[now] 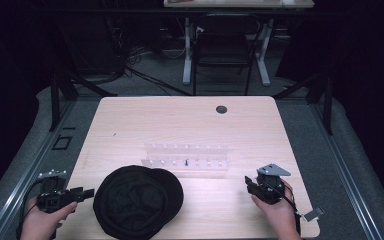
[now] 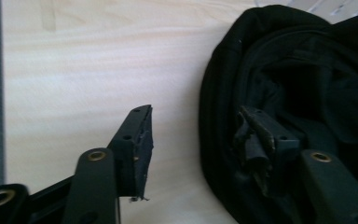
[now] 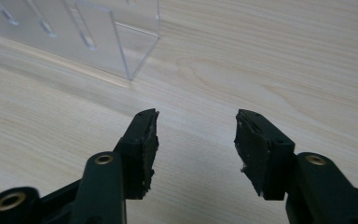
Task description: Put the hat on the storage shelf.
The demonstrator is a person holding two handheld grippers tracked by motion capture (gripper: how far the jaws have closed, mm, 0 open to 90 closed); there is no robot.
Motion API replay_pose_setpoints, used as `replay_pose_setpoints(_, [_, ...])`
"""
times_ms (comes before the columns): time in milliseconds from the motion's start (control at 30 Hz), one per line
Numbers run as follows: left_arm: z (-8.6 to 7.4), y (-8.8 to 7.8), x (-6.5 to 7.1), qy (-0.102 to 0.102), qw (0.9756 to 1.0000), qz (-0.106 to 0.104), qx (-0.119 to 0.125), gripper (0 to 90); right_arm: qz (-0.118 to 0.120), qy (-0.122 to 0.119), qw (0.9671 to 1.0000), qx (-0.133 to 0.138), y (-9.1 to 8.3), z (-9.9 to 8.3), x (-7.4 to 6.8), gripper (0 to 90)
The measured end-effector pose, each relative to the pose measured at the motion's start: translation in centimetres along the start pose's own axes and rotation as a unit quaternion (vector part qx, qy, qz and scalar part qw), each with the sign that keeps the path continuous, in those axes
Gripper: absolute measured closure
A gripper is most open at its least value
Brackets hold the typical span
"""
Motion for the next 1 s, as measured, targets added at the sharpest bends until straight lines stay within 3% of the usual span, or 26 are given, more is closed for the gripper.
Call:
replay_pose_setpoints(67, [-0.4,0.0,0.1,-0.004,0.9999,-0.013,-0.004,50.8,0.002,0.004,1.0000,-0.002,0.0,0.0,-0.1,49.2])
replay_pose_setpoints(400, [-2.3,1.4,0.7,-0.030,0.9984,-0.031,-0.036,54.7,0.009,0.018,0.9998,0.001,-0.3,0.0,-0.2,52.0])
replay_pose_setpoints(467, [-2.5,1.6,0.8,-0.032,0.9986,-0.024,-0.034,55.3,0.008,0.014,0.9999,0.002,-0.3,0.0,-0.3,51.9])
replay_pose_setpoints(667, [-2.9,2.0,0.6,-0.059,0.9972,-0.038,-0.026,57.4,0.010,0.014,0.9999,-0.001,-0.2,0.0,-0.4,52.1])
replay_pose_setpoints(700, [-2.9,2.0,0.6,-0.058,0.9967,-0.042,-0.037,58.6,0.011,0.016,0.9998,-0.004,-0.2,0.0,-0.5,52.2])
replay_pose_setpoints(800, [-3.0,2.3,0.6,-0.060,0.9970,-0.036,-0.031,59.8,0.012,0.018,0.9998,-0.005,-0.2,0.0,-0.5,52.3])
replay_pose_setpoints(1000, [-3.1,2.8,0.8,-0.060,0.9967,-0.032,-0.045,64.6,0.013,0.021,0.9997,-0.009,0.0,-0.1,-0.5,52.3])
Point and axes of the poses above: each handheld gripper's, and its own axes: y roughly forward along the jaws, z roughly out of its top, x roughly to its right, the point moved 3 cm from there along y, roughly forward along the jaws, and after that the axes turned 7 degrees about y, right-handed, at the moved point
